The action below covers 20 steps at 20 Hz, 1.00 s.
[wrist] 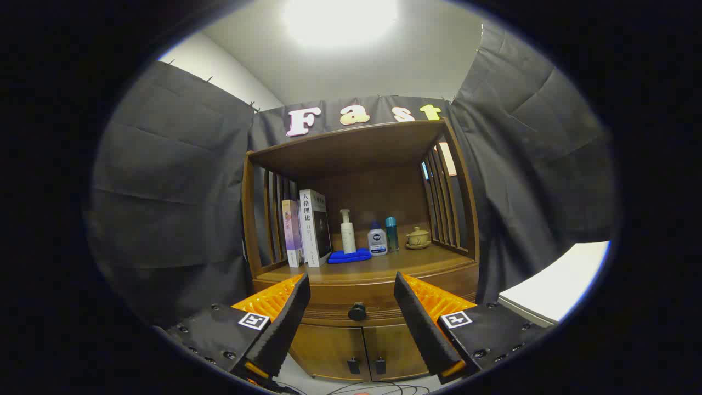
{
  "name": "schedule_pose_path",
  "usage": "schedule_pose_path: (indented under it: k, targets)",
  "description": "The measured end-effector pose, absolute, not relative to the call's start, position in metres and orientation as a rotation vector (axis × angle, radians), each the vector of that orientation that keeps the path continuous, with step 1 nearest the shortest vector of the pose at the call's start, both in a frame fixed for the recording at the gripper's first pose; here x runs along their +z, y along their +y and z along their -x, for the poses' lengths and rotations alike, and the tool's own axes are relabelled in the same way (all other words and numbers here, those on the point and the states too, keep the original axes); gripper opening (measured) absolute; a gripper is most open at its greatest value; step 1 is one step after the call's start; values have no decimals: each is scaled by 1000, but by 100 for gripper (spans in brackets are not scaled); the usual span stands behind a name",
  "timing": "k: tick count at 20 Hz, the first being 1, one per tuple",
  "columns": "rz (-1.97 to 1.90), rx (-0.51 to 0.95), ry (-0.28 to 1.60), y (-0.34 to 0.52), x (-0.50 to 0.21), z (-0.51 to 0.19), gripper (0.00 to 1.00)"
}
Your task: Pull open the drawer, take out the items inside it, and place them on the countertop above the cabinet.
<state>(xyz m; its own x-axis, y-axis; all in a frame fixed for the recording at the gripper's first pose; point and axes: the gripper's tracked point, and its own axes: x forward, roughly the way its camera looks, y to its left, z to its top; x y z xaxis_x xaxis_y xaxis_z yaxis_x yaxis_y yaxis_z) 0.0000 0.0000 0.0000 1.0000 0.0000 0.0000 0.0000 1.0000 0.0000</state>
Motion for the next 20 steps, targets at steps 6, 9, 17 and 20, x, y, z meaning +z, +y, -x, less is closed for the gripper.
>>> schedule_pose_path:
  k: [6,9,17,20]
  targets:
    - [32,22,29,10,-13,-7,98]
    - [5,10,15,4,-7,-6,98]
    - [-24,-4,-4,-6,2,-6,98]
    - [-29,-6,-7,-8,5,-7,98]
